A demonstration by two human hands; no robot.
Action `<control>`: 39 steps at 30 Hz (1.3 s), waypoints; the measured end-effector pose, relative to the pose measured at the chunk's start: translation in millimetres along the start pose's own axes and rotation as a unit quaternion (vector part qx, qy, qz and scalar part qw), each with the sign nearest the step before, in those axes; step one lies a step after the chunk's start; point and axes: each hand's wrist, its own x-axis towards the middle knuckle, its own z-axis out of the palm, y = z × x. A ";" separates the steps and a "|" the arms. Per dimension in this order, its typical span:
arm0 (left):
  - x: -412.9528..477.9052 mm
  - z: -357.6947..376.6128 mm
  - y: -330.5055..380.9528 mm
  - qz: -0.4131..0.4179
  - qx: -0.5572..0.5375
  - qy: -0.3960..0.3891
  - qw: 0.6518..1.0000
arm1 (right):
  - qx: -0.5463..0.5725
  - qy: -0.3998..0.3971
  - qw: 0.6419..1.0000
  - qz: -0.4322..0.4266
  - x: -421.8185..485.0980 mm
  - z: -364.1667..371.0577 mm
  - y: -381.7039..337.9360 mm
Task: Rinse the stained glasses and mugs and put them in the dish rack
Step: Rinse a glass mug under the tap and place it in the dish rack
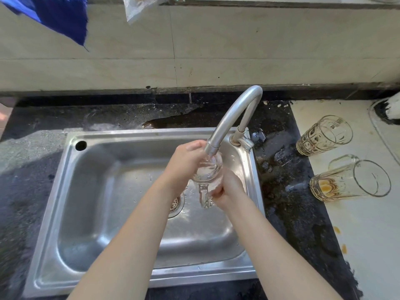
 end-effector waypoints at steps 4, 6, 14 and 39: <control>5.3 -3.5 0.2 -0.117 0.012 0.082 0.990 | -0.033 0.029 0.999 -0.015 -0.8 4.2 -1.0; 2.0 -10.7 -0.1 -0.175 -0.061 0.060 0.981 | -0.085 0.040 0.995 -0.044 -6.0 8.5 -10.4; -10.5 -36.5 -11.4 -0.286 -0.227 -0.071 0.928 | -0.319 0.071 0.898 -0.296 -30.0 36.7 -50.6; -21.3 -27.3 -29.8 -0.055 -0.179 -0.047 0.981 | -0.293 0.013 0.882 -0.369 -51.1 45.3 -10.7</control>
